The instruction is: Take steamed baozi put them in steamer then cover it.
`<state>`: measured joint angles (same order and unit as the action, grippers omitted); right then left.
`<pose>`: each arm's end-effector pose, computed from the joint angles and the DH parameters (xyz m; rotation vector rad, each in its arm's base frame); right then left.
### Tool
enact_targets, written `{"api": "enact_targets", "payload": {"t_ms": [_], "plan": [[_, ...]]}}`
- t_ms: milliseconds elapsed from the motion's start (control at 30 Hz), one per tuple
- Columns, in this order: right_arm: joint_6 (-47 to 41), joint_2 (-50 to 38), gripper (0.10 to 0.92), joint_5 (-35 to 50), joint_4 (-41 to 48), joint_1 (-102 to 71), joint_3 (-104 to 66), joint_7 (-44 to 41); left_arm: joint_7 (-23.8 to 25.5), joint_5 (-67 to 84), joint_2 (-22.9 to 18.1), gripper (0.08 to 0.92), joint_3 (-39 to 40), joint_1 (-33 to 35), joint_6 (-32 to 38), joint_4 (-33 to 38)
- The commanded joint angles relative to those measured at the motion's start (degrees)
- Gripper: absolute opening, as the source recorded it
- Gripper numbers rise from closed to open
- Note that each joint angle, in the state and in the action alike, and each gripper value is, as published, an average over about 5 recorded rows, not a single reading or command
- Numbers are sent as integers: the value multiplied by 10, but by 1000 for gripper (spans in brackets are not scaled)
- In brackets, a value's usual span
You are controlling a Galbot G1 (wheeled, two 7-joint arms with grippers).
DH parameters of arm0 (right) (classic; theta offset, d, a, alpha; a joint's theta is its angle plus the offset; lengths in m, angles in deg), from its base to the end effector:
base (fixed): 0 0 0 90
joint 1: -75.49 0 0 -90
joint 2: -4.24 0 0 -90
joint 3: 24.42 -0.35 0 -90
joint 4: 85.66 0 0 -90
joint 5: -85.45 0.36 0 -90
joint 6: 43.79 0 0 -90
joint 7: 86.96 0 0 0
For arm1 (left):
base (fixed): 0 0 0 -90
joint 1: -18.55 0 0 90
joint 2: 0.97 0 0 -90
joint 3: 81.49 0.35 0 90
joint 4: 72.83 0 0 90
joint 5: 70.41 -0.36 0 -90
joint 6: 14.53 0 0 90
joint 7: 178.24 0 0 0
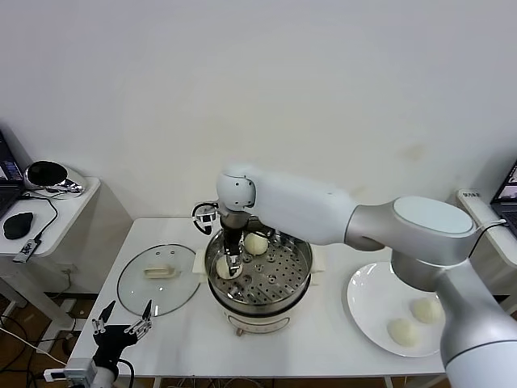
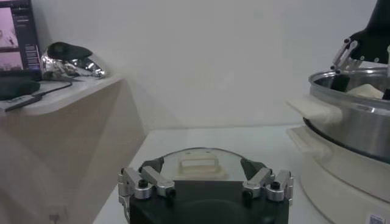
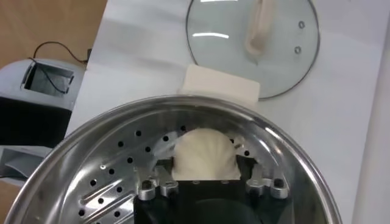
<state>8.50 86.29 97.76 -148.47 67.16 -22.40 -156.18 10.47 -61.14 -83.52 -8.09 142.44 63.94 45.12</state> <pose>0.5463 0.2458 -0.0914 1.5159 -1.2521 1.3426 0.1593 0.1136 -0.3094 0.0665 -2.8655 -0.0842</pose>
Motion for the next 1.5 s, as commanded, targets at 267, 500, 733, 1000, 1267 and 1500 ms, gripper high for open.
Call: {"api": "enact_targets", "payload": {"t_ms": [267,500,733,1000,1267,1500], "plan": [[16,-186,823,15,-175,55,-27,-17,2,-3,1,823,2,2,-1,0],[42,-340,823,30,-266,98,-62,-44,4,-3,2,823,5,6,-4,3],[79,-486,823,-21,-310,39,-121,-73,9,1,3,823,8,18,-12,15],[126,-612,823,-125,-352,-172,-292,-99,9,3,14,823,7,35,-14,21],[172,-660,823,-199,-356,-335,-375,-95,9,-4,14,823,9,43,-16,24],[188,-643,823,-265,-348,-496,-477,-86,9,-16,10,823,10,51,-18,32]]}}
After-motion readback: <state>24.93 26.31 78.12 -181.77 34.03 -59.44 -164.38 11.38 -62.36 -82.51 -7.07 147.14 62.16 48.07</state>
